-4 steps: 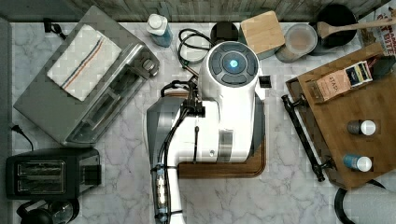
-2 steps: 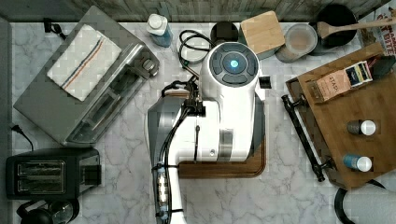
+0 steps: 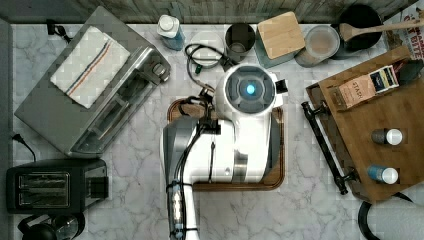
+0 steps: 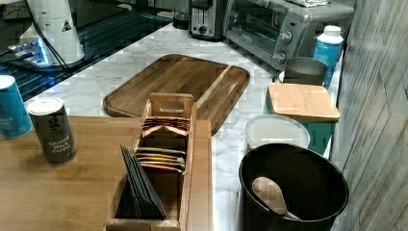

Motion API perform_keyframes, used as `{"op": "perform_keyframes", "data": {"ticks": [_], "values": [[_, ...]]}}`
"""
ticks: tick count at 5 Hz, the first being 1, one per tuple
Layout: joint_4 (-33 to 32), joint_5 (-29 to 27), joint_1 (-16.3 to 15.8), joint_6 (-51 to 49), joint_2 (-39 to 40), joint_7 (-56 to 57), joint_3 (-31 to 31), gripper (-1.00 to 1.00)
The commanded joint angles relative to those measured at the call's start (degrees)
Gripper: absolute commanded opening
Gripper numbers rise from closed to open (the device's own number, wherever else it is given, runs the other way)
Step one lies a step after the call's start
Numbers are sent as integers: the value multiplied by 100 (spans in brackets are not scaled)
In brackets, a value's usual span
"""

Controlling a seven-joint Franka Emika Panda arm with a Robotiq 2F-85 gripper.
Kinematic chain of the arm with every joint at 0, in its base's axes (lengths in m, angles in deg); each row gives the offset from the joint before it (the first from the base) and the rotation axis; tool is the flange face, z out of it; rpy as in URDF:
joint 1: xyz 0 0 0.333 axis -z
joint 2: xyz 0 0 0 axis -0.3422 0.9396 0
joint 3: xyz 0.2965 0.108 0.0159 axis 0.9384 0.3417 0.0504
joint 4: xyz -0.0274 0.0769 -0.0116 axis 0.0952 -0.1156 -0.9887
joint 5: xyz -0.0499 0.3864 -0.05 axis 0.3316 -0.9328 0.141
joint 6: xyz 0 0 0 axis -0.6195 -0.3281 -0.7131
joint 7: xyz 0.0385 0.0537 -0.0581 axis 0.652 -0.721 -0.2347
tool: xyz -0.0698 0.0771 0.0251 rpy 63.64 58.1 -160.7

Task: Open the drawer.

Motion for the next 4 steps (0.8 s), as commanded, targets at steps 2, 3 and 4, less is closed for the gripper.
{"op": "perform_keyframes", "data": {"ticks": [2, 3, 4], "values": [[-1560, -491, 446, 581, -840, 4384, -597, 100], [-1766, -372, 541, 863, -856, 5254, -737, 100], [-2049, -396, 611, 1421, -773, 6292, -954, 100]]}}
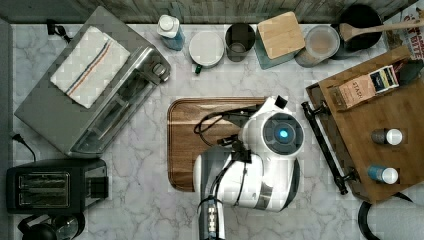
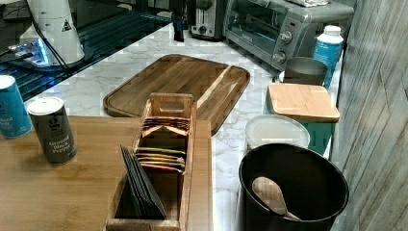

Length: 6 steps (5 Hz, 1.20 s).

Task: Open the drawer.

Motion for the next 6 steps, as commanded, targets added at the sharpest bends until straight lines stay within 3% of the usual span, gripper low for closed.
{"op": "perform_keyframes", "data": {"ticks": [1, 3, 6], "values": [[-366, -231, 404, 890, -146, 2379, -703, 100], [-464, 182, 276, 1455, -67, 2931, -1379, 100], [-398, 1050, 666, 1971, 215, 2692, -1513, 100]]}}
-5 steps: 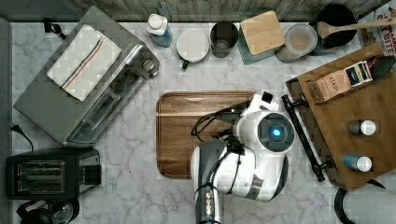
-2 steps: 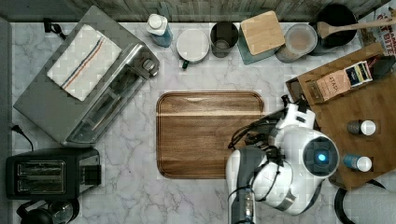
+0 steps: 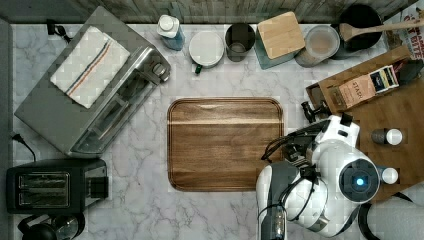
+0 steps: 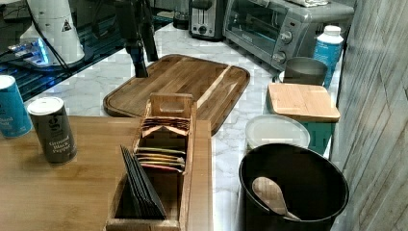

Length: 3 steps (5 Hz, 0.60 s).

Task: Open the drawer.

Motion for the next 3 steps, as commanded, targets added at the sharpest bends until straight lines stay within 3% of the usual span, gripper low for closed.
{"op": "perform_keyframes", "data": {"ticks": [1, 3], "values": [[209, 746, 281, 240, 404, 285, -349, 100], [284, -4, 356, 689, 762, 896, -642, 100]]}}
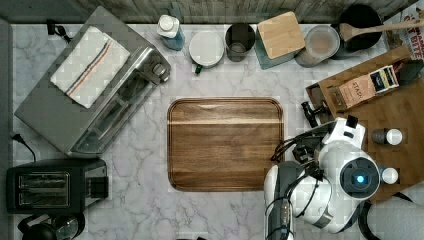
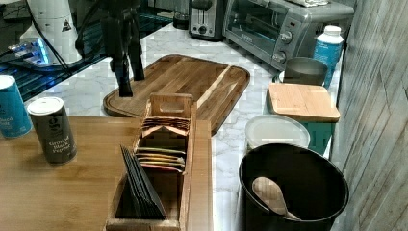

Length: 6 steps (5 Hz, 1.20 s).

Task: Open the drawer.

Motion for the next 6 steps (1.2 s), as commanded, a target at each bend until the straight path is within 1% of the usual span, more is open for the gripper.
{"op": "perform_keyframes", "data": {"ticks": [1, 2, 3, 4, 5, 6], "values": [[329, -720, 402, 456, 421, 1041, -402, 100], [217, -1444, 553, 831, 424, 1640, -331, 100], [197, -1520, 595, 827, 399, 1713, -308, 100], [364, -1082, 497, 284, 463, 1207, -383, 100], [305, -1253, 508, 176, 512, 1253, -320, 100], [97, -1414, 476, 493, 500, 1270, -290, 100]]}}
